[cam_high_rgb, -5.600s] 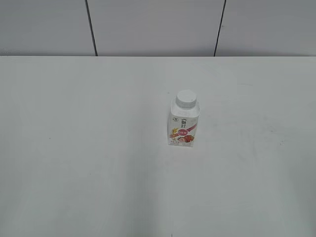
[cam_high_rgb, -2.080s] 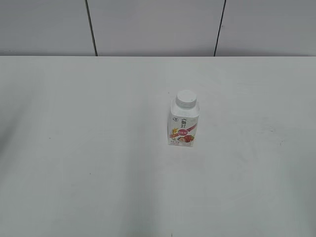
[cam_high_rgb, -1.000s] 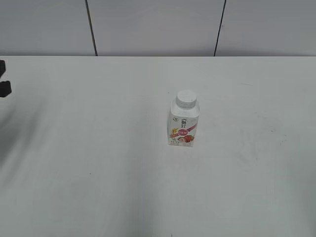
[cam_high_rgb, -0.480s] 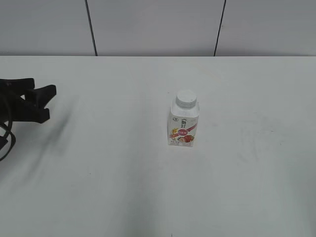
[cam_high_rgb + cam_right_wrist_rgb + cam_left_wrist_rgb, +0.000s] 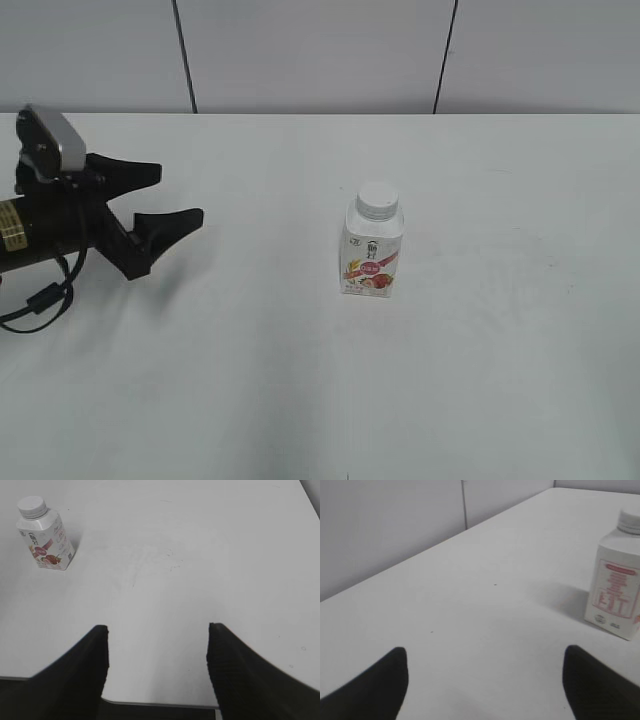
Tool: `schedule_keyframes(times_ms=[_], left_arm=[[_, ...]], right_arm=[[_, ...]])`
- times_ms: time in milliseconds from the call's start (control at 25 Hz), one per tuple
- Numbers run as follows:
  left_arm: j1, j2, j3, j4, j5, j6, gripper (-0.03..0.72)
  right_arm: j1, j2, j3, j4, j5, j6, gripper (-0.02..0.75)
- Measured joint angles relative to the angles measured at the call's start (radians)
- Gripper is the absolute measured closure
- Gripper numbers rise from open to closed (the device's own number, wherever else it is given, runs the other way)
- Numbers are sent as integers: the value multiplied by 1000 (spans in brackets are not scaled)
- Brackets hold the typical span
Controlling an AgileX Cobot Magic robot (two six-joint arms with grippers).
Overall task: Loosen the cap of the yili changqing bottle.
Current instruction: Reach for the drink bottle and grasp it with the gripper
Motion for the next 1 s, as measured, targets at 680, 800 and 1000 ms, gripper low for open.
schedule_keyframes(times_ms=[680,800,1000], left_arm=[[-126,179,-240,213,-33,-203,105],[-153,199,-288,229,-35,-207,105],[-208,240,-350,235,-36,-210,105]], right_arm=[[0,0,0,3,0,0,245],[0,0,1,8,0,0,245],[0,0,1,10,0,0,245]])
